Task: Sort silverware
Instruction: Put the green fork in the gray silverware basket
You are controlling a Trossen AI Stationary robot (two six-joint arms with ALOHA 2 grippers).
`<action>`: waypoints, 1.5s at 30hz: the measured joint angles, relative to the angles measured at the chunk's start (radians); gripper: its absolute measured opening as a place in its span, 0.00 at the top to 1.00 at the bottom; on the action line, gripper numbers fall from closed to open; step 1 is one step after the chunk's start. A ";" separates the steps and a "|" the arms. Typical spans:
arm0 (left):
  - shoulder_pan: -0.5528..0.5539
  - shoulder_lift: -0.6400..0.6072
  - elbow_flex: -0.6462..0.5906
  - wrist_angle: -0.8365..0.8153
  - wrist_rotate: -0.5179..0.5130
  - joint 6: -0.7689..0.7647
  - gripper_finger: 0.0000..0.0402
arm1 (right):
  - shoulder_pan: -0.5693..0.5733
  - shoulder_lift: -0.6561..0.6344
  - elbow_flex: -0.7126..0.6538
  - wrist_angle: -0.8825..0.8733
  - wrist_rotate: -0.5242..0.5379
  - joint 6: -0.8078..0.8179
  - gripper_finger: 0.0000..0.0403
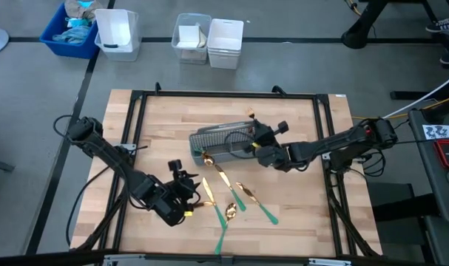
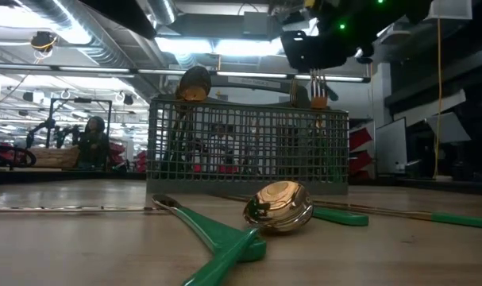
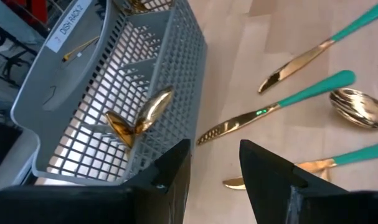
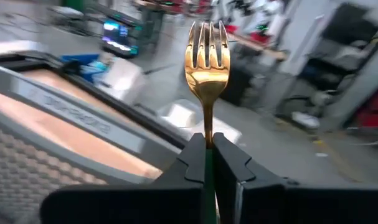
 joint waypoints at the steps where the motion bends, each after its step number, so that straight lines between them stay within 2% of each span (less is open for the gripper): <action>1: 0.005 0.000 0.000 0.000 0.000 0.000 0.68 | -0.010 0.000 -0.014 0.049 -0.032 -0.026 0.97; 7: 0.019 0.000 0.000 -0.003 0.000 0.012 0.68 | -0.056 0.000 -0.132 0.359 -0.143 -0.164 0.97; 11: 0.017 0.000 0.000 -0.003 0.001 0.026 0.68 | -0.062 -0.001 -0.177 0.450 -0.177 -0.184 0.96; 37: 0.017 0.000 0.000 -0.005 0.004 0.034 0.68 | -0.027 0.000 -0.179 0.419 -0.149 -0.207 0.91; 45: 0.017 0.000 0.000 -0.007 0.004 0.034 0.68 | -0.026 0.002 -0.150 0.398 -0.154 -0.211 0.76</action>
